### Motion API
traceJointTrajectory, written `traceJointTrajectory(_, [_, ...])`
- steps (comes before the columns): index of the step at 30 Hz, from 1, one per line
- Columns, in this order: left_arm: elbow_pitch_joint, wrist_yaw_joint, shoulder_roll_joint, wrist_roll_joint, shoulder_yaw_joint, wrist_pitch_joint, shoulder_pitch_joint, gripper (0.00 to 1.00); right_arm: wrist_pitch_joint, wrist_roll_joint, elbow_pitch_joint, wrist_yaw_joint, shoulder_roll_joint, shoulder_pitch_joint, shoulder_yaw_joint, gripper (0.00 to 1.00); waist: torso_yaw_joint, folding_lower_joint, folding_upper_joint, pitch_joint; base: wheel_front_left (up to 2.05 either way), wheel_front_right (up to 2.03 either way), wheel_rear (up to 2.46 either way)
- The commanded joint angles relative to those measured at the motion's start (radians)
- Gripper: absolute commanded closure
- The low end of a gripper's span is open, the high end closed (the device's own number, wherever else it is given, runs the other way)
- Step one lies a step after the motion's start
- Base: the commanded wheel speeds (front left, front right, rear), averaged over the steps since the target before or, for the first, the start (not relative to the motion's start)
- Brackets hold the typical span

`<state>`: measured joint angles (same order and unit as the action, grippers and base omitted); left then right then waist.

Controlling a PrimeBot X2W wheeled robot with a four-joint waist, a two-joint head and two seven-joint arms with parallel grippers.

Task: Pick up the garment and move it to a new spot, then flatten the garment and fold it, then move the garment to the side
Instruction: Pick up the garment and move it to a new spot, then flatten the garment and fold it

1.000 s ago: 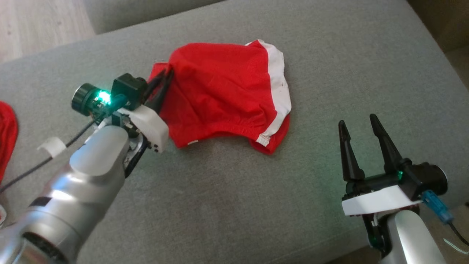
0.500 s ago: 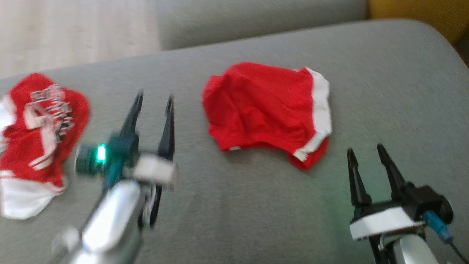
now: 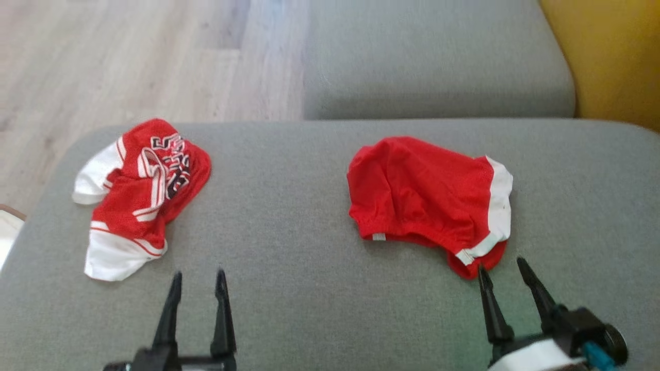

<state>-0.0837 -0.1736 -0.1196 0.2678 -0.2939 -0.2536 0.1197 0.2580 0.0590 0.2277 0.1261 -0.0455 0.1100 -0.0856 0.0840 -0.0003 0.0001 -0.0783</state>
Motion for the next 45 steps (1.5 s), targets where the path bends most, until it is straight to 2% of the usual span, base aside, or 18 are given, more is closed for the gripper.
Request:
traceJointTrajectory(1, [0.049, 0.009, 0.011, -0.02, 0.045, -0.008, -0.026, 0.0, 0.004, -0.006, -0.037, 0.005, -0.005, -0.021, -0.02, 0.0, 0.023, 0.0003, -0.0001, -0.026, 0.0, 0.0, 0.0])
traceJointTrajectory(7, [0.076, 0.042, 0.051, -0.093, 0.076, -0.008, 0.082, 0.0, 0.004, -0.002, -0.047, 0.005, -0.005, 0.027, -0.022, 0.0, 0.034, 0.0003, -0.0001, -0.052, 0.0, 0.0, 0.0])
traceJointTrajectory(19, [0.067, 0.076, 0.066, -0.146, 0.096, -0.008, 0.097, 0.0, 0.004, 0.025, -0.04, 0.005, -0.005, 0.049, -0.012, 0.0, 0.04, 0.0003, -0.0001, -0.067, 0.0, 0.0, 0.0])
traceJointTrajectory(45, [0.023, 0.06, 0.069, -0.129, 0.085, -0.008, 0.1, 0.0, 0.004, 0.046, -0.029, 0.005, -0.005, 0.051, 0.012, 0.0, 0.012, 0.0003, -0.0001, -0.052, 0.0, 0.0, 0.0])
